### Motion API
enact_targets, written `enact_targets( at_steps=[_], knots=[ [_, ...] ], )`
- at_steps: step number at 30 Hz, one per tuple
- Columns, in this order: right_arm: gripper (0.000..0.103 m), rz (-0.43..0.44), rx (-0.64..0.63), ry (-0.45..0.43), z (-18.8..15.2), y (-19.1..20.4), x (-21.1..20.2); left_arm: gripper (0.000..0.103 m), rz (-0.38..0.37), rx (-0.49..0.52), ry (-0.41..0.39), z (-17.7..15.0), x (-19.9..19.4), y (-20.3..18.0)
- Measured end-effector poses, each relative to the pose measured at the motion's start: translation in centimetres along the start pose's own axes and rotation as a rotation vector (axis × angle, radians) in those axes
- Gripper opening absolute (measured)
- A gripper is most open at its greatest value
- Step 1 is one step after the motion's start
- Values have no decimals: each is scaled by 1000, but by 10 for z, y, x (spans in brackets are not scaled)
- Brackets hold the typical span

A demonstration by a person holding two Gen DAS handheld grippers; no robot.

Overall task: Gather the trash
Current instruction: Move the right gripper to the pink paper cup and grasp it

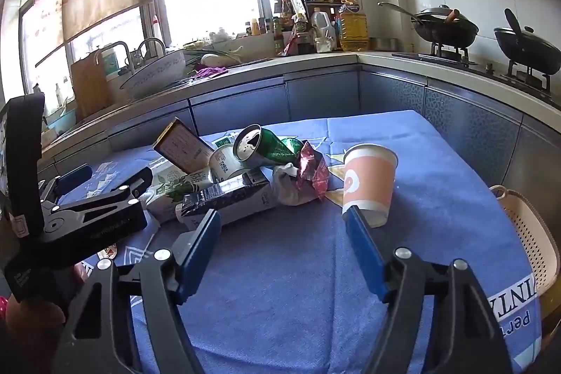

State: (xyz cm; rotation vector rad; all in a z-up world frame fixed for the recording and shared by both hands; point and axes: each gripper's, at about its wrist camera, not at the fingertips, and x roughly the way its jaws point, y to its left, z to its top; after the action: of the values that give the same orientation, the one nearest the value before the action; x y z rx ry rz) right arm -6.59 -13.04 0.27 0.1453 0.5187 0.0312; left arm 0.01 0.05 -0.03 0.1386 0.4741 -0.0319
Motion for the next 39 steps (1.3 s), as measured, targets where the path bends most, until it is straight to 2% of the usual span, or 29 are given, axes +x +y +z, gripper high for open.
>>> enact_targets(
  at_steps=[3, 17, 24, 25, 28, 30, 32, 39],
  knots=[
    [73, 1, 7, 6, -3, 7, 1, 93, 4, 1, 2, -1, 1, 1],
    [73, -12, 38, 16, -2, 1, 10, 93, -8, 27, 59, -7, 14, -6],
    [73, -66, 87, 26, 0, -25, 18, 93, -149, -8, 66, -23, 23, 11],
    [73, -75, 106, 33, 1, -31, 20, 89, -166, -5, 66, -25, 25, 12],
    [73, -99, 143, 88, 3, -49, 31, 82, -203, 40, 108, -27, 34, 9],
    [73, -101, 173, 131, 3, -59, 40, 81, -229, 67, 129, -27, 40, 4],
    [73, -90, 191, 126, 6, -70, 46, 81, -257, 96, 132, -25, 45, -5],
    [73, -63, 219, 233, 18, -83, 85, 81, -289, 137, 228, -28, 83, -24]
  ],
)
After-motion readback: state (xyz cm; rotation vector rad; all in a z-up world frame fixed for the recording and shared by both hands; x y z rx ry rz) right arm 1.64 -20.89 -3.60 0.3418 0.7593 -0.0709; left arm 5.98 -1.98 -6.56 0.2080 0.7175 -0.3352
